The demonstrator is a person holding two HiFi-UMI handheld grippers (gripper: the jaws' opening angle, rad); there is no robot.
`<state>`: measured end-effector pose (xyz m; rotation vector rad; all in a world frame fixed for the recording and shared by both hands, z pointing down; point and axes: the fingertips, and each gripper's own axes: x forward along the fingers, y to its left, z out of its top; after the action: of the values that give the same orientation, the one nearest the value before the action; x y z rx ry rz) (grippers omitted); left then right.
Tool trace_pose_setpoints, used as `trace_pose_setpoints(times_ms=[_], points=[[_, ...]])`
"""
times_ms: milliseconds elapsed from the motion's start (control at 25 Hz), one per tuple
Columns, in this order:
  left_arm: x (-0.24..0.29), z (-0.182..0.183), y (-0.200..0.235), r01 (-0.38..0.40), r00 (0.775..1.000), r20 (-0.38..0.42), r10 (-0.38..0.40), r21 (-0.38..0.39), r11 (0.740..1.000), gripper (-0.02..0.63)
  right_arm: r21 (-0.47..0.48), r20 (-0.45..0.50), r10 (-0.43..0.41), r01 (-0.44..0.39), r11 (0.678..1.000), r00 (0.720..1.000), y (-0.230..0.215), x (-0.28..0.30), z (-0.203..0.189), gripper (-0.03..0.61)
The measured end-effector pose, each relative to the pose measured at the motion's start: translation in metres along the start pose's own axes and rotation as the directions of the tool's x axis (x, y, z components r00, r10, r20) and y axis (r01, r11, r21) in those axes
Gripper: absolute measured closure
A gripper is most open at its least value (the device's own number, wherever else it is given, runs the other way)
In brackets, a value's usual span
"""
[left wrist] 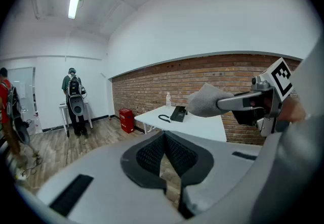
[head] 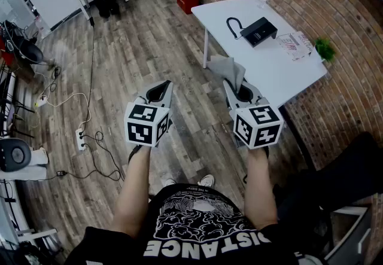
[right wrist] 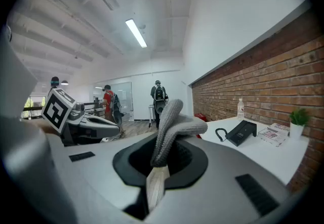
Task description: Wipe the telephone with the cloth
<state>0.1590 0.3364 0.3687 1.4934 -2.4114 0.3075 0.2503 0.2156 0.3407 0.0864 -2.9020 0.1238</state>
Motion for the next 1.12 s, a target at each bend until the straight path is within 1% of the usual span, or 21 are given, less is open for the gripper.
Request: trace_pose_setpoints(times_ms=[280,480,640,800,920,1040,1120], points=[[0.028,0.013,-0.037,0.044,0.999,0.014,-0.044,0.005,0.999,0.607,0.012,-0.011,0.009,-0.009,1.000,1.000,-0.032,-0.006,-0.008,0.566],[0.050,0.020,-0.067,0.077,0.997,-0.008,-0.077,0.057,0.995,0.607,0.017,-0.011,0.017,-0.016,1.000,1.000,-0.056,-0.013,-0.011,0.566],[0.063,0.028,-0.082,0.101,0.995,-0.021,-0.100,0.111,0.989,0.607,0.021,-0.003,0.018,-0.018,1.000,1.000,-0.069,-0.014,-0.010,0.566],[0.082,0.032,-0.090,0.127,0.992,-0.040,-0.122,0.147,0.981,0.607,0.026,0.002,0.011,-0.011,1.000,1.000,-0.085,-0.011,-0.008,0.566],[0.099,0.033,-0.088,0.133,0.990,-0.060,-0.124,0.173,0.976,0.607,0.033,0.003,0.000,-0.001,0.999,1.000,-0.098,-0.001,-0.006,0.566],[0.119,0.039,-0.080,0.151,0.988,-0.046,-0.145,0.170,0.974,0.607,0.037,-0.002,-0.022,0.022,0.999,1.000,-0.111,0.012,-0.005,0.566],[0.134,0.046,-0.075,0.180,0.984,-0.027,-0.178,0.164,0.970,0.607,0.040,-0.007,-0.045,0.045,0.998,0.999,-0.121,0.023,-0.005,0.566]])
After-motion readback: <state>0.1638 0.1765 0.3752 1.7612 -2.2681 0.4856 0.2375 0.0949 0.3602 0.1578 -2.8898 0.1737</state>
